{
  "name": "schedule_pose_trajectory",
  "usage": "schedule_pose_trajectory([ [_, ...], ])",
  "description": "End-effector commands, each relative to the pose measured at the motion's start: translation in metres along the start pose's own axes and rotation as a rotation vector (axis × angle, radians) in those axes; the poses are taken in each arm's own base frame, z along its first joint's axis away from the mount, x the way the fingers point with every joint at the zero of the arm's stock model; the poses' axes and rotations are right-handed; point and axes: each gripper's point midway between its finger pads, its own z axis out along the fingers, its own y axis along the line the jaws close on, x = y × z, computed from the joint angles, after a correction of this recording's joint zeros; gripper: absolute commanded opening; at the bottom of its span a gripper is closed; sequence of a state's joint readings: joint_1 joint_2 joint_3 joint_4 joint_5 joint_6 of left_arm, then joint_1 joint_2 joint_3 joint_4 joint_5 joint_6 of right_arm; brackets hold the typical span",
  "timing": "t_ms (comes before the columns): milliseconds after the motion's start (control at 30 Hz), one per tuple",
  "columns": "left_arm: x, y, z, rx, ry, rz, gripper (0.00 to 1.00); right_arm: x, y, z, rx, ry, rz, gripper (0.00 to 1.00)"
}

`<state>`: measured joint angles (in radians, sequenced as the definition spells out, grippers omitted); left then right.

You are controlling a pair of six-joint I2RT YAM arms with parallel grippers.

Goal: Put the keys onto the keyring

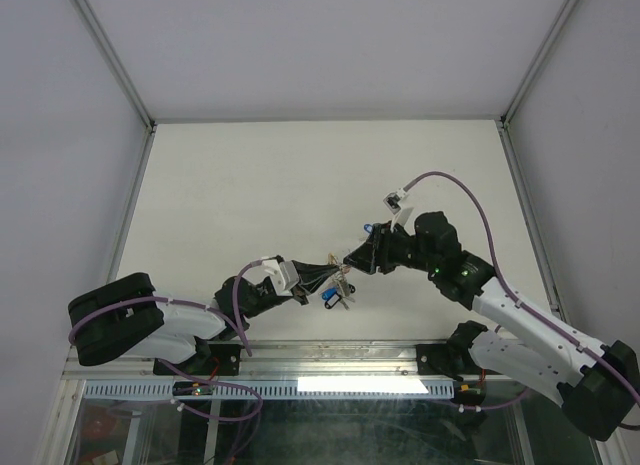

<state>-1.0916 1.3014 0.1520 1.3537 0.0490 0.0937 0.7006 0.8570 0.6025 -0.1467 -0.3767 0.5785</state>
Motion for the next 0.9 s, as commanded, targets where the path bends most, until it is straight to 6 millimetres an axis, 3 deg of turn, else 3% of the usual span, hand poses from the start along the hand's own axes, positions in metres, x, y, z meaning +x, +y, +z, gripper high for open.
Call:
schedule_pose_trajectory([
  [0,-0.0289,0.0062,0.0058,-0.023,-0.099,0.016,0.00,-0.0052,0.0076,0.0022,-0.041,-0.015,-0.003,0.49],
  [367,-0.0264,0.0060,0.0080,-0.020,-0.084,0.023,0.00,0.0030,0.0043,0.0053,-0.046,0.011,0.007,0.49],
  [867,-0.0238,0.0061,0.0086,-0.019,-0.074,0.026,0.00,-0.0042,0.0126,0.0016,-0.080,-0.027,-0.007,0.49],
])
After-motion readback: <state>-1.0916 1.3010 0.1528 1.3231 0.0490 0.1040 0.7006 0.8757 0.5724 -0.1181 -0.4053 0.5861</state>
